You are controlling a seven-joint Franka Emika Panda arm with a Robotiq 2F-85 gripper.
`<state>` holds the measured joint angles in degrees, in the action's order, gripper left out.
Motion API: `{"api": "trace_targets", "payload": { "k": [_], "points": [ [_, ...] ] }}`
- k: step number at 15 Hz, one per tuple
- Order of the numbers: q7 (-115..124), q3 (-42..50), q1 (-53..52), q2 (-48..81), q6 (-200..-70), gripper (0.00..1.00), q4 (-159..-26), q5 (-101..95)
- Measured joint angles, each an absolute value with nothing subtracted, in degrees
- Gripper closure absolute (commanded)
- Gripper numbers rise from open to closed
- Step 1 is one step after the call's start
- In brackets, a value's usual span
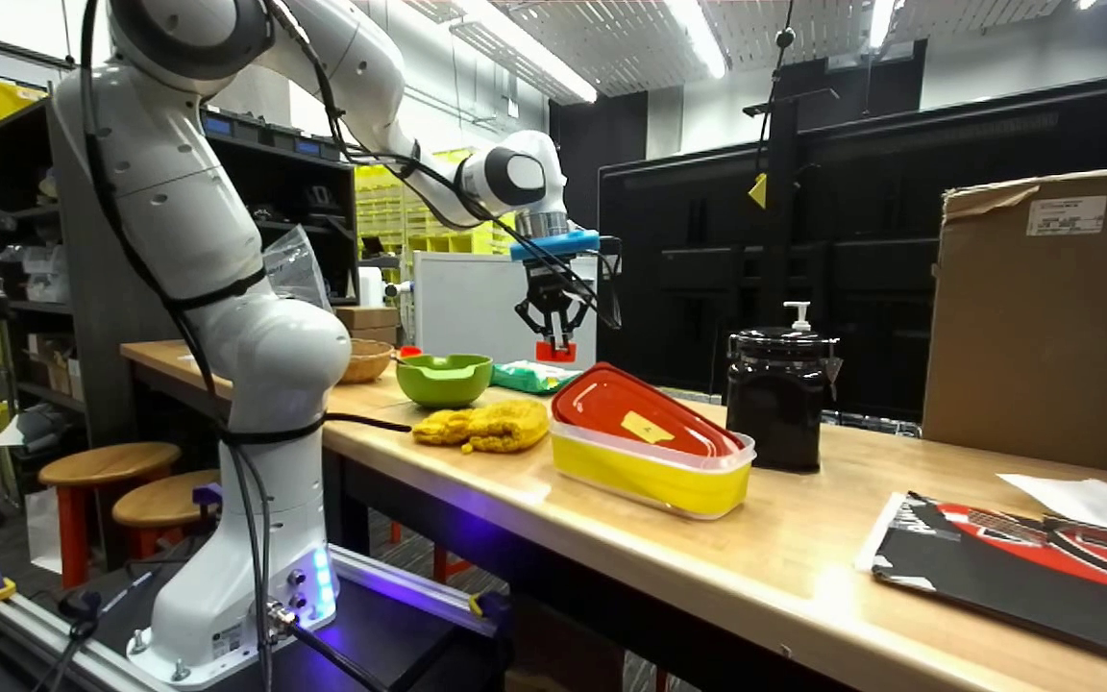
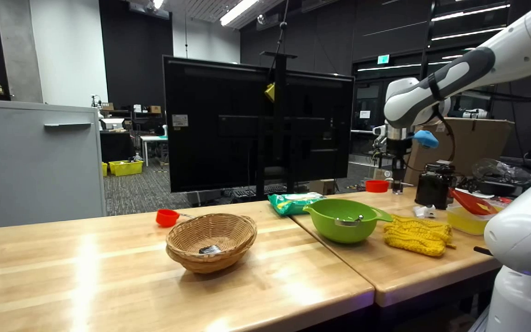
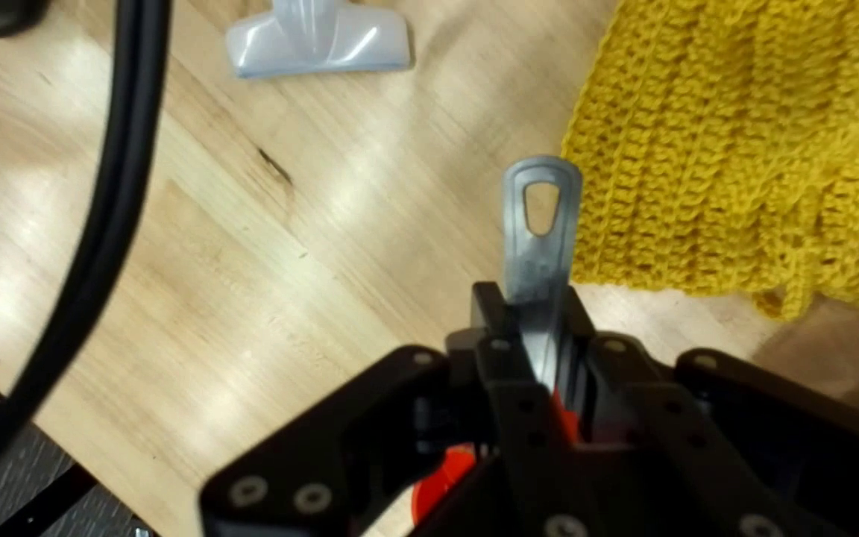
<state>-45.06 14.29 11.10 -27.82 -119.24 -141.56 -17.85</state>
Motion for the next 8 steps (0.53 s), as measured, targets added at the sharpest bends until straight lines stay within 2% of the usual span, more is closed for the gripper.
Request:
{"api": "trace_targets", "payload": {
  "k": [8],
  "points": [
    [-41.54, 10.34, 10.21, -40.56, -109.64, 0.96, -148.24, -21.73]
  ]
}}
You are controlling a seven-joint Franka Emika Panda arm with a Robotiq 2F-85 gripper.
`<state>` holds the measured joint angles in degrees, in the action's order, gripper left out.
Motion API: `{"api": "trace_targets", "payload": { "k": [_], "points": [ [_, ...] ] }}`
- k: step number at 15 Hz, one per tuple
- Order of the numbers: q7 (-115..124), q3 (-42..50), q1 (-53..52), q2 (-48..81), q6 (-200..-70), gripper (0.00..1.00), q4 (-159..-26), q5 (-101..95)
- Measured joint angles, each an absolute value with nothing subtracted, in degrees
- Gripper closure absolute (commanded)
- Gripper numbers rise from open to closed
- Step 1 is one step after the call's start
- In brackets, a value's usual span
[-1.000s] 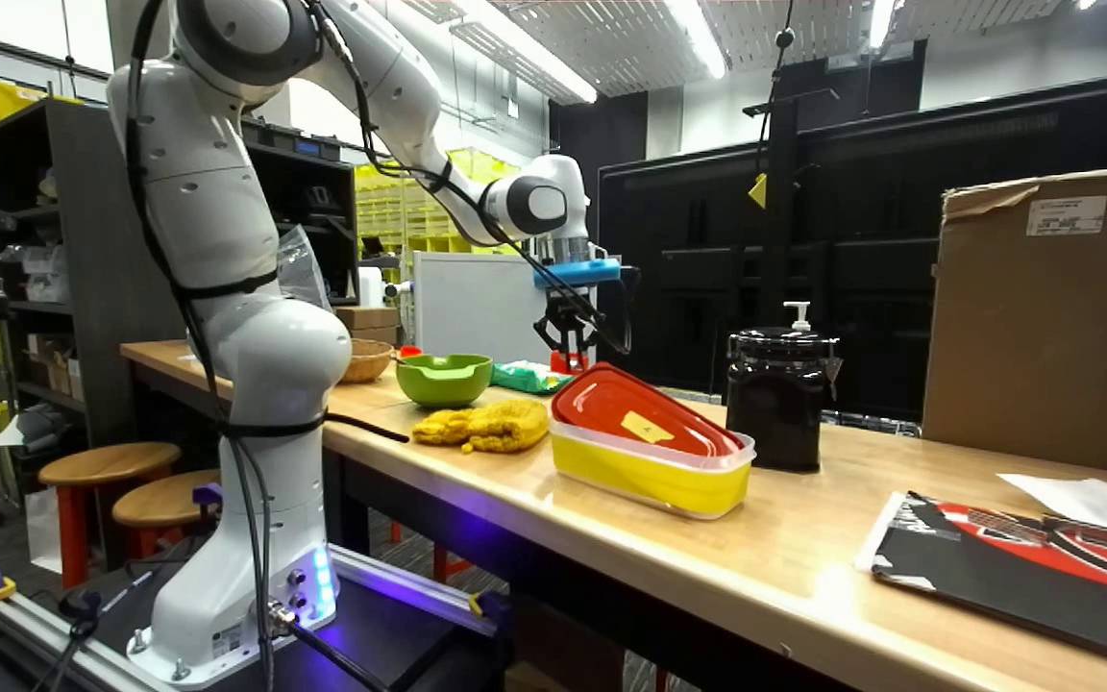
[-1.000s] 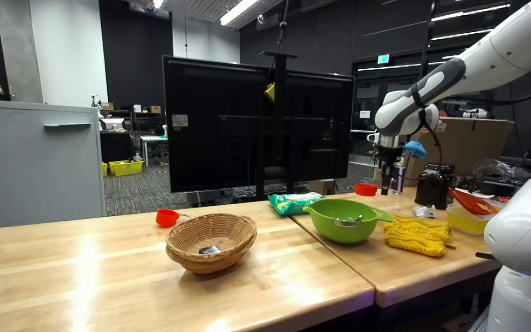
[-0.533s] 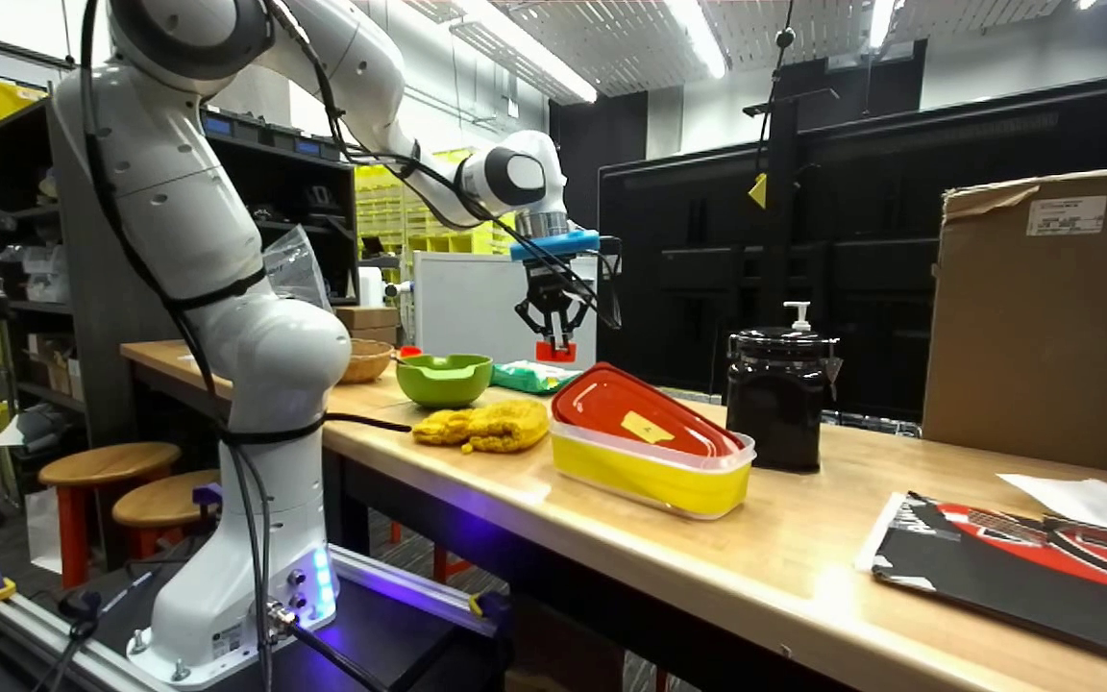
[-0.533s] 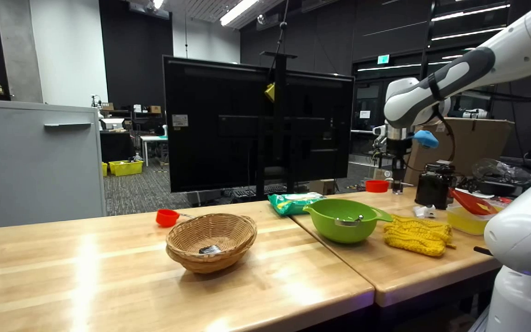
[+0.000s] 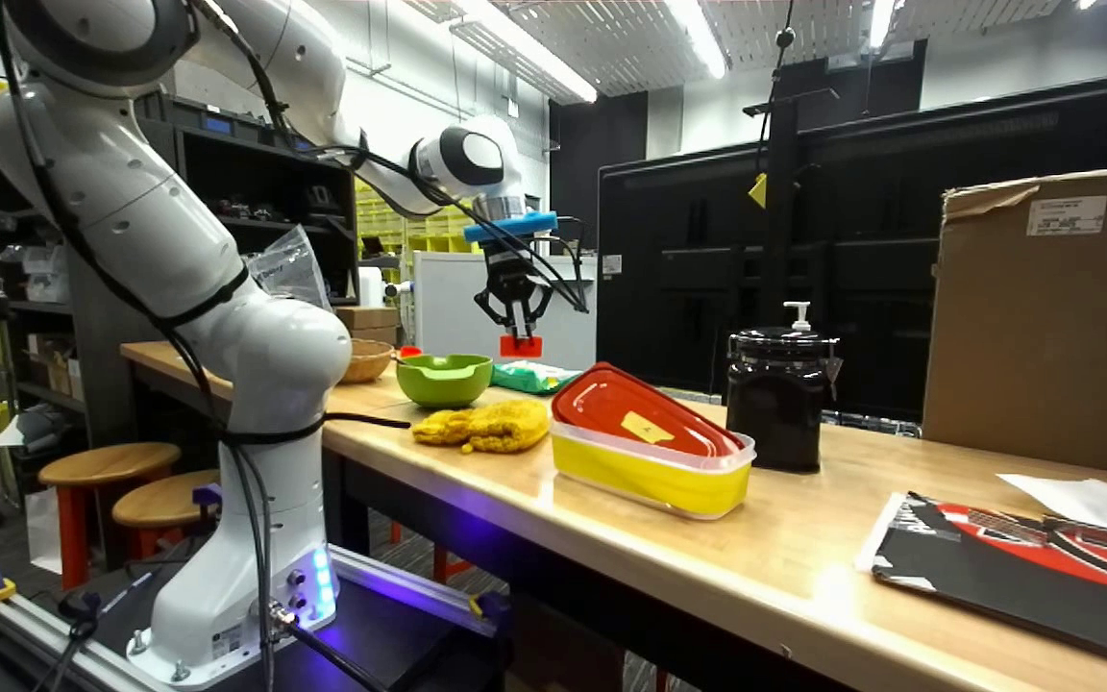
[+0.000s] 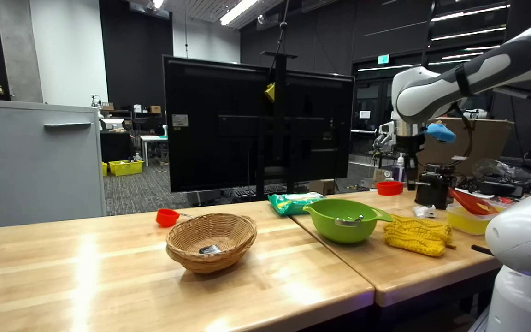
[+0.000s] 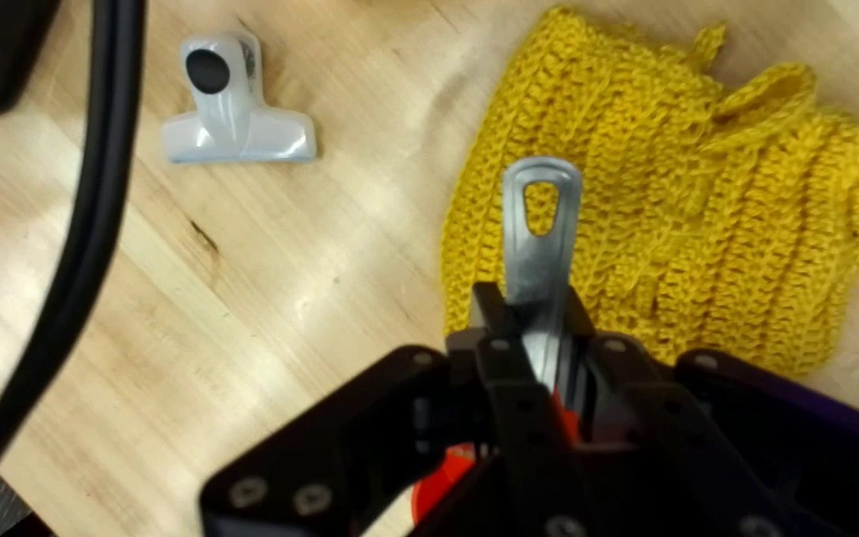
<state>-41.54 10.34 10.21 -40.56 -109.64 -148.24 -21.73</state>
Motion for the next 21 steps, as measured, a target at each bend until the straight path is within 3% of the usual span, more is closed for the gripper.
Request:
{"api": "trace_targets", "payload": {
  "k": [8, 21],
  "points": [
    [-31.05, 2.81, 1.26, -46.21, -99.29, 0.96, -149.75, -21.98],
    [-22.87, -3.69, -7.55, -40.27, -88.20, 0.96, -145.76, -23.15]
  ]
}}
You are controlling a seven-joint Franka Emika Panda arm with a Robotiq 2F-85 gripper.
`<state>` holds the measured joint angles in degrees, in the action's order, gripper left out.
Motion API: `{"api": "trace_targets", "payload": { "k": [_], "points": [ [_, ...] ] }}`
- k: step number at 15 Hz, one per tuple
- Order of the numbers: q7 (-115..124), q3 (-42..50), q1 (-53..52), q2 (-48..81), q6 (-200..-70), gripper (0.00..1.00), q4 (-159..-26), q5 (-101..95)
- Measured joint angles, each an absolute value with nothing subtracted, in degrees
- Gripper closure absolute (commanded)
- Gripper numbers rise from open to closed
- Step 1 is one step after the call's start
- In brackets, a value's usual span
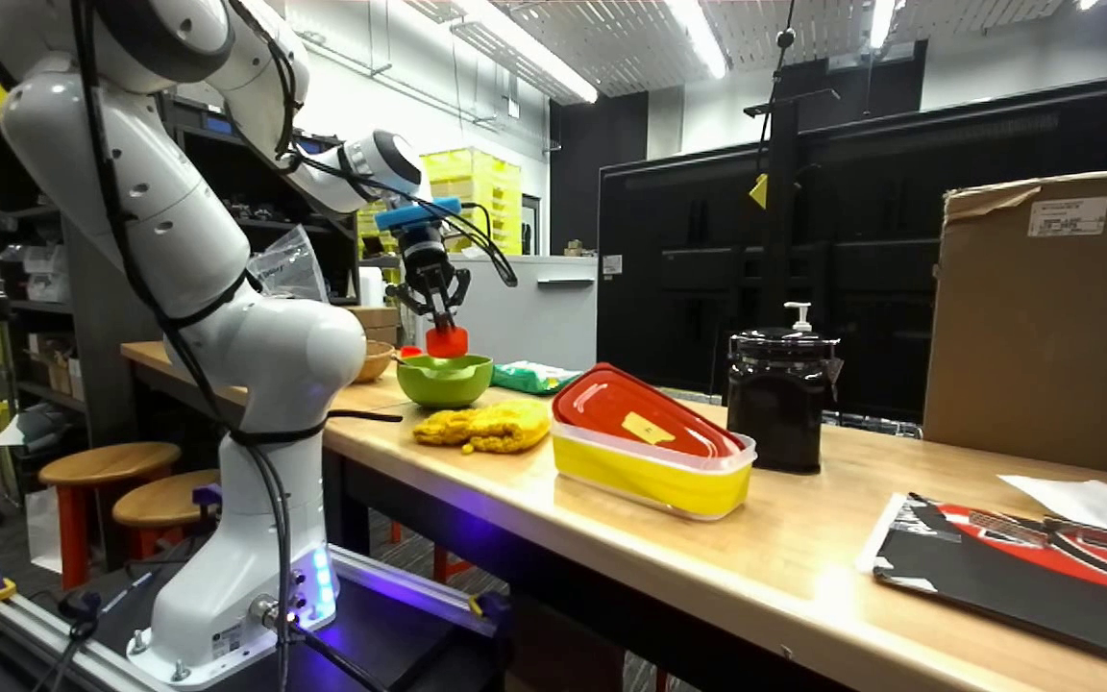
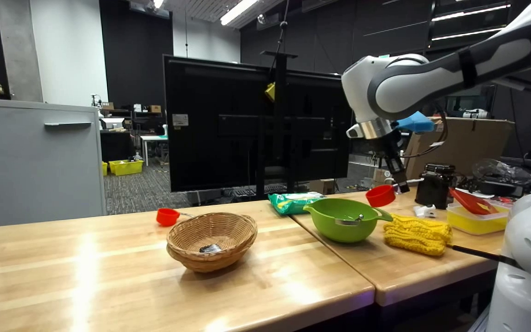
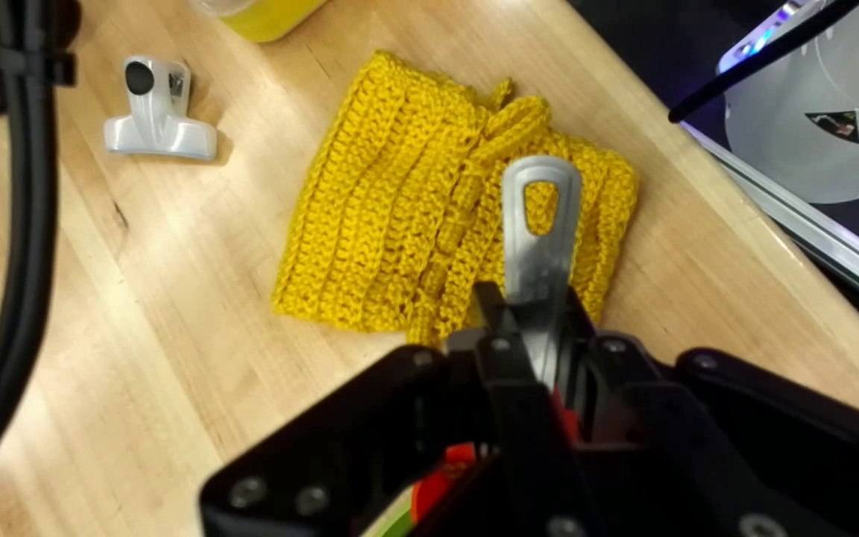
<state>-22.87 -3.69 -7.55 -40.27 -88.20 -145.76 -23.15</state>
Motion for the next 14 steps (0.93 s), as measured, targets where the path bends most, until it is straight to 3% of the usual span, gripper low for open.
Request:
{"api": "trace_targets", "payload": {
  "k": [14],
  "points": [
    [-24.70, -4.20, -8.91, -21.68, -80.59, 0.96, -133.45, -29.16]
  ]
}}
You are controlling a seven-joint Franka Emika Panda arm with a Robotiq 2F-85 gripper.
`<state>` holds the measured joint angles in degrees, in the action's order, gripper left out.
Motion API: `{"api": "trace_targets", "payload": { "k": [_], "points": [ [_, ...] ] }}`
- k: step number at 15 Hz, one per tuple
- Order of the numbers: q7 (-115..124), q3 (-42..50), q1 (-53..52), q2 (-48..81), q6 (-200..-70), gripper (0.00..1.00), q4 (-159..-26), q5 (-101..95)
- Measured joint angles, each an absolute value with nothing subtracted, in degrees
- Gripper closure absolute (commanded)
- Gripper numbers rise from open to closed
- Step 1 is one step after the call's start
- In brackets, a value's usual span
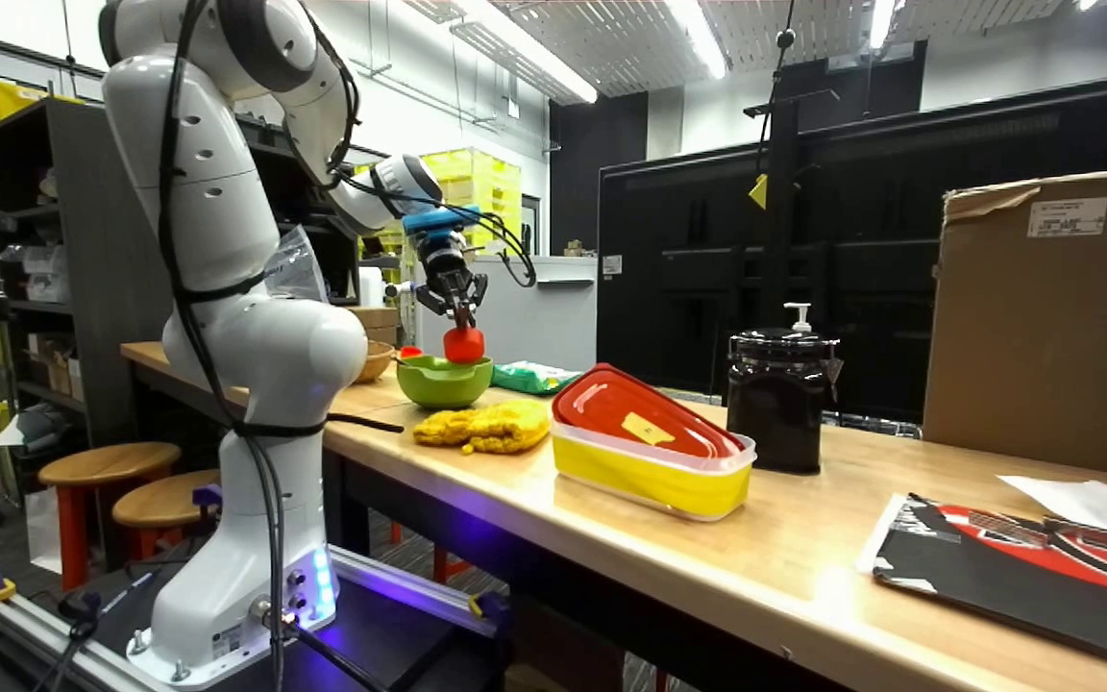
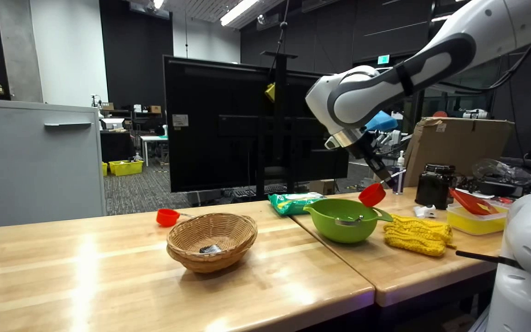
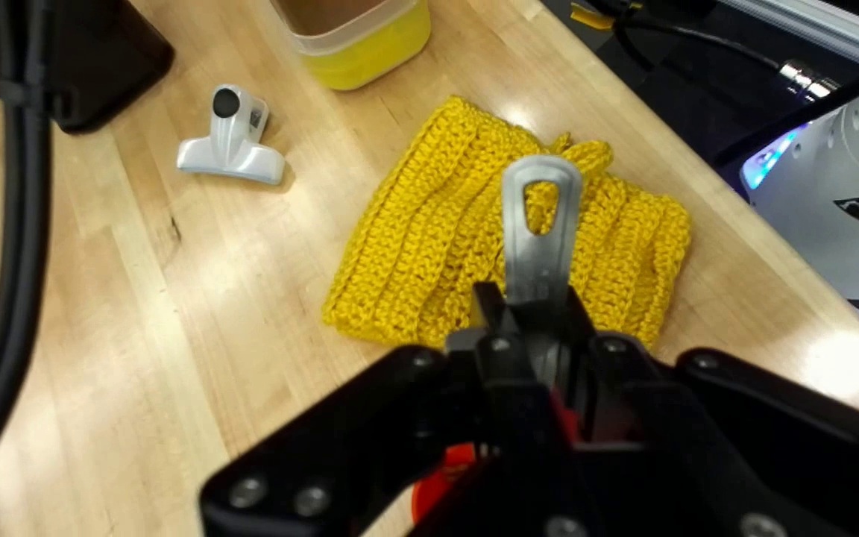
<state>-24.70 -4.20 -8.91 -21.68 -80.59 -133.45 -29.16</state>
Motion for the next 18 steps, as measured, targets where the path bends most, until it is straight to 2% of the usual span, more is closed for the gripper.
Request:
{"api": "trace_targets", "payload": {
  "k": [18],
  "points": [
    [-25.64, -7.99, -9.40, -3.21, -58.77, 0.96, -118.05, -33.69]
  ]
}}
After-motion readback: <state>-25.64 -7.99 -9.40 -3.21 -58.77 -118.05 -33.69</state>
